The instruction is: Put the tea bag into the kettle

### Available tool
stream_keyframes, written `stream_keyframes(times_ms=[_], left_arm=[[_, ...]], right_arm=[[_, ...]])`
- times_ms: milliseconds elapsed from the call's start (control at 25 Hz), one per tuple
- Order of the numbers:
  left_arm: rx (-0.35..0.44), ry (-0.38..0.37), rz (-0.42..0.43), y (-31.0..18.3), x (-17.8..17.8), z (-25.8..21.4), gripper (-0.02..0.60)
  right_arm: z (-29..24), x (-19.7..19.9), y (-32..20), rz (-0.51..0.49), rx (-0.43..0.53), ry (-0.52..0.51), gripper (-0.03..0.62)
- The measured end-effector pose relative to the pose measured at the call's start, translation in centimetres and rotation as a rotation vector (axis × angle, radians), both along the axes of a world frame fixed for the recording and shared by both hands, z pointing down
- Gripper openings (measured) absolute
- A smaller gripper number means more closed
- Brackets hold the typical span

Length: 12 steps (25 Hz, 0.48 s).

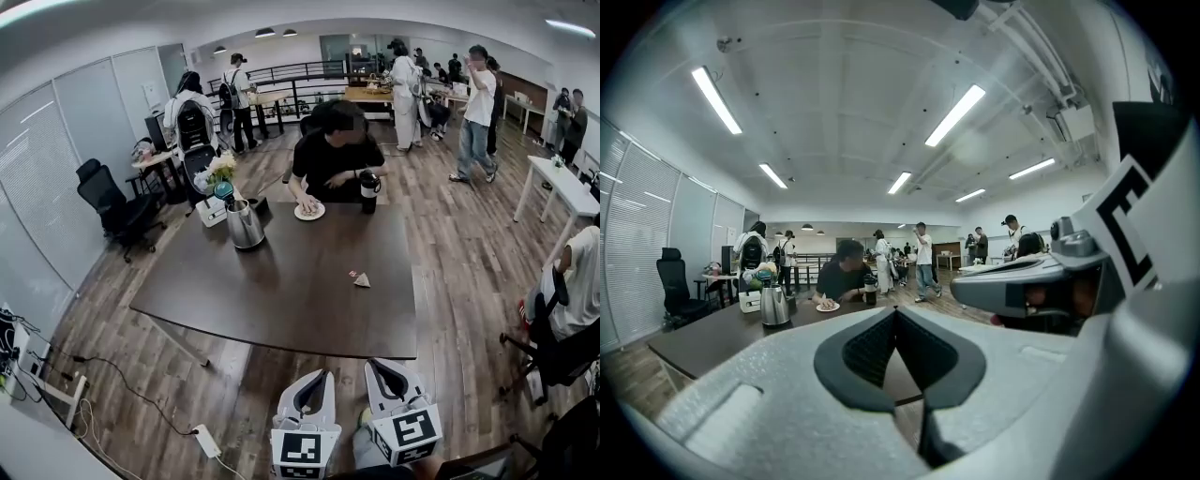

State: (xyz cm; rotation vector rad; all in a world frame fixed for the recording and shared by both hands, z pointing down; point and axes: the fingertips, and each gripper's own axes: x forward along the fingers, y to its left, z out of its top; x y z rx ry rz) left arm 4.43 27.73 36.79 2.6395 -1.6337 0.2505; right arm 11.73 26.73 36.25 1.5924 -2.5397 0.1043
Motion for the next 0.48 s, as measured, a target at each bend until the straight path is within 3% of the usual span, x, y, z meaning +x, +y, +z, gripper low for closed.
stream_keyframes(times_ms=[480], left_arm=[[-0.009, -0.002, -0.017, -9.0, 2.4, -0.7, 0.005]], right_arm=[[-0.6, 2.8, -9.4, -0.005, -0.011, -0.015, 0.006]])
